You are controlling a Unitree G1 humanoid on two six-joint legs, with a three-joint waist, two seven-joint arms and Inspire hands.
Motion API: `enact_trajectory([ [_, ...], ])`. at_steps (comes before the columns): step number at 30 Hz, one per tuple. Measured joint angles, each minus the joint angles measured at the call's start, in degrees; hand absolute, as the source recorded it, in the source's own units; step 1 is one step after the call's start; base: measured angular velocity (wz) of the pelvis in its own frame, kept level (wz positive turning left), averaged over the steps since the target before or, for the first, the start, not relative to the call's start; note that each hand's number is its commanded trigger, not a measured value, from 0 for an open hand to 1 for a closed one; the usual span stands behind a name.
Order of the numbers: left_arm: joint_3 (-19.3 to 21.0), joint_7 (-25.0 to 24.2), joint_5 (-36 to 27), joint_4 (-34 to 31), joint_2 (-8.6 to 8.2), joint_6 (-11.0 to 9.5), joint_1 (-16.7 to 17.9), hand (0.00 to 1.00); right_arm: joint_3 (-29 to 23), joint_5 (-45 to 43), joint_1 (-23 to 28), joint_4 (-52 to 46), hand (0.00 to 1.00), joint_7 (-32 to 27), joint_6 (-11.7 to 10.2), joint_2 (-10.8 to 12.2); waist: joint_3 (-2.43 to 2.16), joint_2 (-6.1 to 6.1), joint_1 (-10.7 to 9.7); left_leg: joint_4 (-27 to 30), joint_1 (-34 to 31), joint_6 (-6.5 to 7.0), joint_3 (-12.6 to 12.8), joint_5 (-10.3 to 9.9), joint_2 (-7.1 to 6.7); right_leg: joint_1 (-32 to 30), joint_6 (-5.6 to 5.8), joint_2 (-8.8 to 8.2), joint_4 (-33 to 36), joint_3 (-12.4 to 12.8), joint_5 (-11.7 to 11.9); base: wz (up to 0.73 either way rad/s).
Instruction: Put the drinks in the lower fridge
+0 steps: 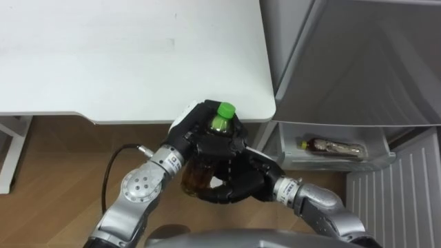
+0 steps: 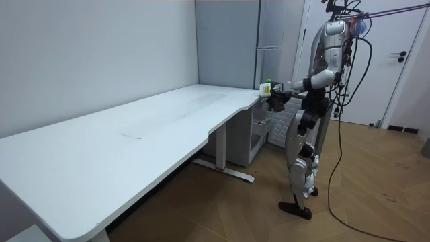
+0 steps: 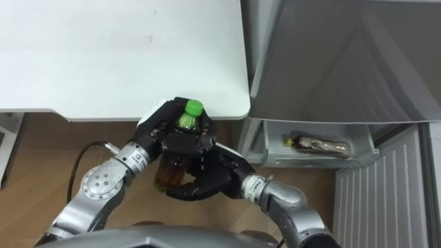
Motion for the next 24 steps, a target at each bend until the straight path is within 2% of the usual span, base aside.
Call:
enact_trajectory([
  [2, -1.2, 0.0, 1.1, -0.1, -0.49, -0.3, -0.1, 1.0, -0.3, 0.0, 0.0, 0.0, 1.0, -1.1, 0.0, -0.1, -0.09, -0.09, 0.7, 0.0, 0.2, -0.05, 0.1, 0.0, 0.04, -0.2, 0.0, 0.04, 0.0, 0.1, 0.0, -0.02],
  [14, -1.4, 0.0, 2.1, -0.3, -0.3, -0.3, -0.1, 1.0, 0.1, -0.1, -0.2, 0.0, 1.0, -2.3, 0.0, 0.0, -0.22, -0.28, 0.7, 0.0, 0.1, -0.11, 0.2, 0.1, 0.11, -0.3, 0.0, 0.09, 0.0, 0.1, 0.0, 0.0],
  [22, -1.6, 0.2, 2.2, -0.3, -0.28, -0.3, -0.2, 1.0, 0.1, 0.0, -0.2, 0.0, 1.0, -2.3, 0.0, 0.0, -0.12, -0.13, 0.7, -0.1, 0.8, -0.11, 0.4, 0.1, 0.11, 0.1, 0.0, 0.09, 0.0, 0.3, 0.0, 0.0],
  [23, -1.6, 0.2, 2.2, -0.3, -0.28, -0.3, -0.2, 0.84, 0.1, 0.0, -0.2, 0.0, 1.0, -2.3, 0.0, 0.0, -0.05, -0.06, 0.7, -0.1, 0.9, -0.11, 0.4, 0.1, 0.11, 0.2, 0.0, 0.1, 0.0, 0.3, 0.0, 0.0],
  [24, -1.6, 0.2, 2.2, -0.3, -0.28, -0.3, -0.2, 0.6, 0.1, 0.0, -0.2, 0.0, 1.0, -2.3, 0.0, 0.0, -0.02, 0.0, 0.7, 0.0, 0.9, -0.11, 0.4, 0.1, 0.12, 0.3, 0.0, 0.1, 0.0, 0.3, 0.0, 0.0],
])
